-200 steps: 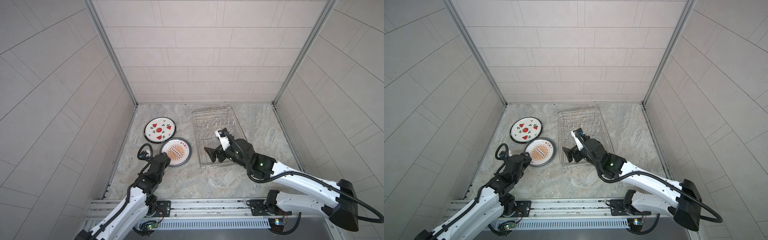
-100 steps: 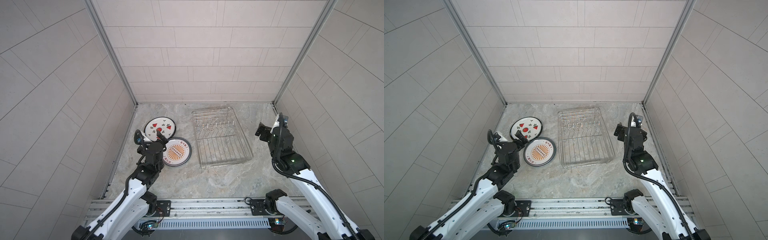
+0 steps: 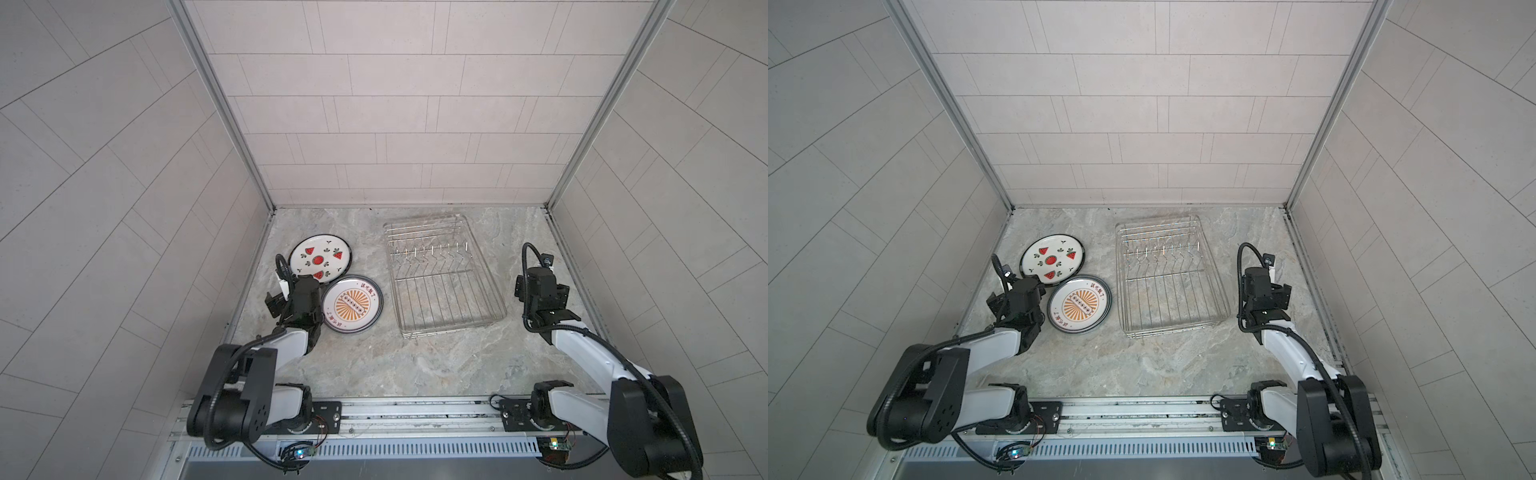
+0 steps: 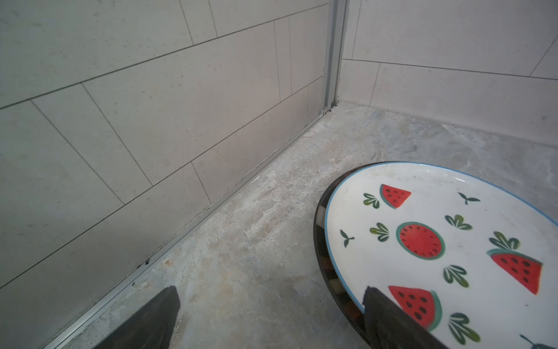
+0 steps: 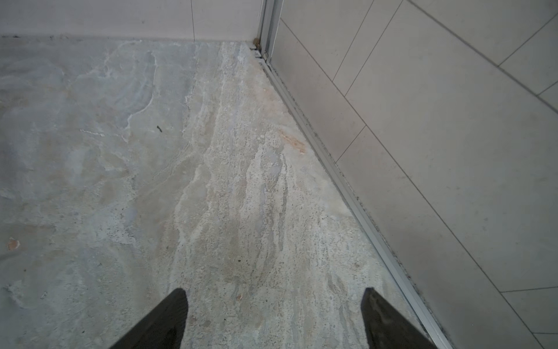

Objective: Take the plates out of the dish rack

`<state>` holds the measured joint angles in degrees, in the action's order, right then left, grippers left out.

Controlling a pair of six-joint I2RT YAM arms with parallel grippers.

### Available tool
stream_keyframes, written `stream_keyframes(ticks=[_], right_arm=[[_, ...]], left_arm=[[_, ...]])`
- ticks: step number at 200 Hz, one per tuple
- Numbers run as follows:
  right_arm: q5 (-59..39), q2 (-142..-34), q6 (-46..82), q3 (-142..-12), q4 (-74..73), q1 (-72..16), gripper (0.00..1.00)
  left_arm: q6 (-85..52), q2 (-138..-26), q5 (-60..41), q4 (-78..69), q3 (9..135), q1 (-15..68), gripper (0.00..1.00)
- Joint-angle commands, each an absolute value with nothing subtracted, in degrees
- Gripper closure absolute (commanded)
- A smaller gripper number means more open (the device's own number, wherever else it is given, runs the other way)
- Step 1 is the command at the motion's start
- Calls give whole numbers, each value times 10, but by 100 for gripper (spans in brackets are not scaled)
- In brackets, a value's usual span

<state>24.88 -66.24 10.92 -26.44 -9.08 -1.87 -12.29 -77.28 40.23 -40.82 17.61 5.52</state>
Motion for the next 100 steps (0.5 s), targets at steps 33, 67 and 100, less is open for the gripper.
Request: stream_keyframes(ticks=[33,67,100], right_arm=[[209,-779,52,-269,-276,-51,6],[200,-789,13,-224,-398,-76,5],[210,-843,22,-222,-447,-71,4]], left_arm=[[-83,-844,338,-532,192,46,0],[-83,-848,272,-555,180,28,0],[-49,-922,230,-664,171,30,0]])
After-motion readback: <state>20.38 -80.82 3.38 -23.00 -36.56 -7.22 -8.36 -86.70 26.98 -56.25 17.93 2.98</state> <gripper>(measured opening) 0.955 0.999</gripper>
